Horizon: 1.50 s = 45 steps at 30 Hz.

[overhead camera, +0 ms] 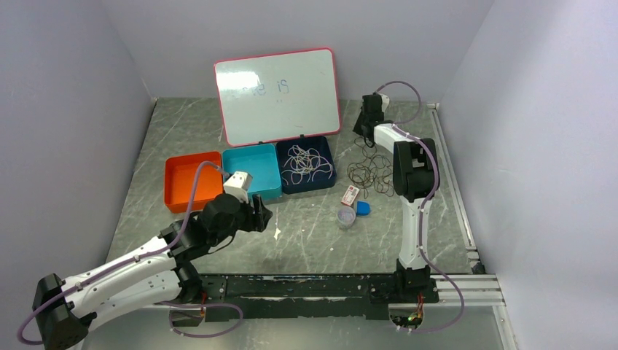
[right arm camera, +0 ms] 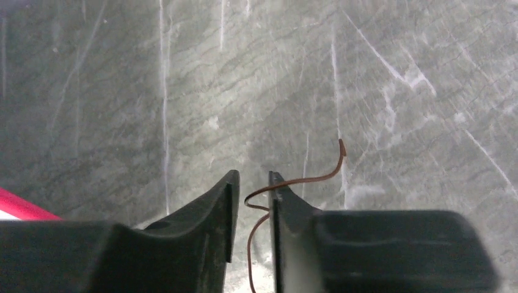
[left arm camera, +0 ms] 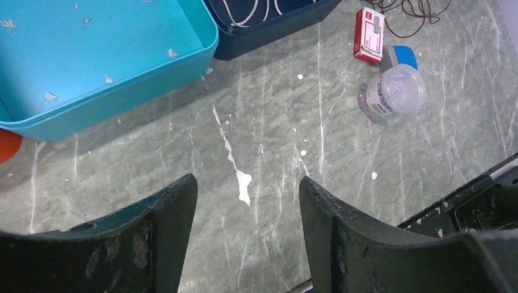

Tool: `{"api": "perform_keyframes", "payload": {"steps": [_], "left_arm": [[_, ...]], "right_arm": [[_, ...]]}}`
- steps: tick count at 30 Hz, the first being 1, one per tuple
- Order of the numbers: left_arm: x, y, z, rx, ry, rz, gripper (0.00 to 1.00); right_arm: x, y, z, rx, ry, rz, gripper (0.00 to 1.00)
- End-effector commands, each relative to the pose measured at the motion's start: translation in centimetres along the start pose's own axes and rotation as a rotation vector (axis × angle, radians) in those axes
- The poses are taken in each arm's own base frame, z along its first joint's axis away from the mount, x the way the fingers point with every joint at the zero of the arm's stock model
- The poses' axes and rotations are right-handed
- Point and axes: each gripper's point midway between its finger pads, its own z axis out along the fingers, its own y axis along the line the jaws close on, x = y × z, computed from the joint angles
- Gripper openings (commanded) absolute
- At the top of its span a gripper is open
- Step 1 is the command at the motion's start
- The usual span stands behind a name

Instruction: Untangle the cables

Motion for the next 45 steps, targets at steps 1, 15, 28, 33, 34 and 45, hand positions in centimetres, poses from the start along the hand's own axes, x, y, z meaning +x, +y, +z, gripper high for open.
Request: {"api": "perform_keyframes", "payload": {"steps": [1, 15, 28, 33, 34, 45], "left_arm": [[-1.1, -0.2, -0.5, -0.002, -0.028, 0.006, 0.67], [-2.4, -1.7, -0.4, 0.059, -0.056, 0.04, 0.69], [-10.9, -8.6, -1.3, 0.287, -0.297, 0.184, 0.79], [-14.1, -13.0, -0.5, 0.411, -0.355, 0.248, 0.82], [-14.4, -13.9, -0.1, 0.438, -0.359, 0.259, 0.82], [-16.5, -21.3, 3.5, 0.667, -0.405, 0.359, 0.81]], "right_arm": [[-2.2, 0.6, 0.1, -0.024, -0.072, -0.007, 0.21], [-8.3, 0.0, -15.6, -0.086, -0.27, 0.027, 0.0], [-8.2, 0.0, -35.0, -0.303, -0.314, -0.001, 0.0], [-7.8, 2.7, -41.6, -0.526, -0.307, -0.061, 0.0], [-7.8, 3.2, -42.9, -0.569, -0.311, -0.072, 0.0], [-6.2, 5.9, -50.9, -0.854, -0.275, -0.073, 0.0]]}}
